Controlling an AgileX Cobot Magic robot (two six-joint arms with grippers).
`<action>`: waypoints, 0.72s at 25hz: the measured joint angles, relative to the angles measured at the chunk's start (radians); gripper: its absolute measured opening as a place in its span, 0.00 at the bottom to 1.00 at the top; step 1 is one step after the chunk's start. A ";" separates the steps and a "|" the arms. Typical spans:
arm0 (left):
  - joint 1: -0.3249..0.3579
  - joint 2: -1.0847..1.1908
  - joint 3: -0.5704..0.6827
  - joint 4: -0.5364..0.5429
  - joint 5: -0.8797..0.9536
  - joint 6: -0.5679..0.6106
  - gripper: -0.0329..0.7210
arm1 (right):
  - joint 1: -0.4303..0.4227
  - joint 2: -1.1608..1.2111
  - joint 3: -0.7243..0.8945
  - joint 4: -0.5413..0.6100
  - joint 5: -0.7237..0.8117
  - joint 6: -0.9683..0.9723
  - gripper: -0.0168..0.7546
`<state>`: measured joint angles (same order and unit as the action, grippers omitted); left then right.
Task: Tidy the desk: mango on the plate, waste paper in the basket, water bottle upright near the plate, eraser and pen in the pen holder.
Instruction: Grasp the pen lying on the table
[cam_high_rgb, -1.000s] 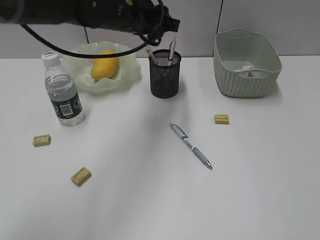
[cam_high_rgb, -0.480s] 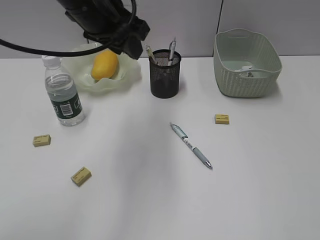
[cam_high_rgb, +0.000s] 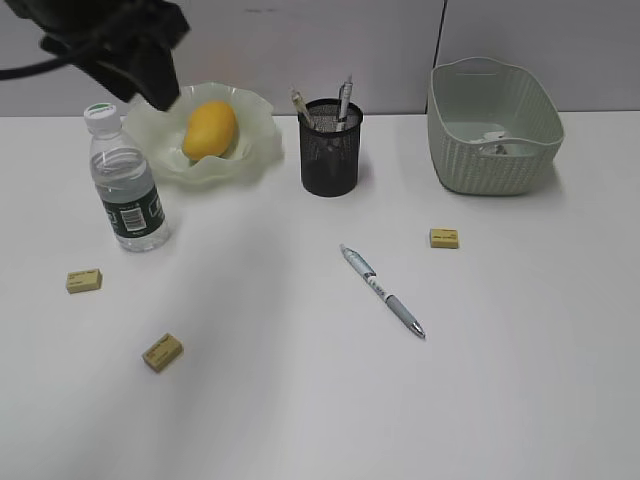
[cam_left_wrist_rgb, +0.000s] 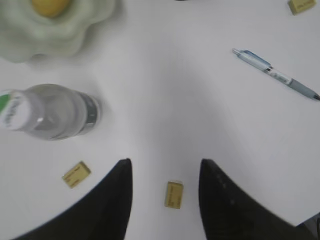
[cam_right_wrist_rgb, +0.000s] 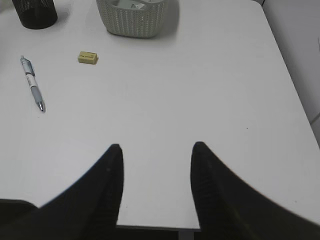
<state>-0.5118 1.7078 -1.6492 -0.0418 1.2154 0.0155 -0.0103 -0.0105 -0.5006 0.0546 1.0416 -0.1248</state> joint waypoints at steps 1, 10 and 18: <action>0.028 -0.014 0.000 0.001 0.000 0.000 0.49 | 0.000 0.000 0.000 0.000 0.000 0.000 0.49; 0.323 -0.083 0.000 0.021 0.001 0.000 0.49 | 0.000 0.000 0.000 0.000 0.000 0.000 0.49; 0.428 -0.121 0.032 0.035 0.000 0.000 0.49 | 0.000 0.000 0.000 0.000 0.000 0.000 0.49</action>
<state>-0.0839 1.5867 -1.6175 -0.0068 1.2150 0.0155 -0.0103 -0.0105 -0.5006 0.0546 1.0416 -0.1248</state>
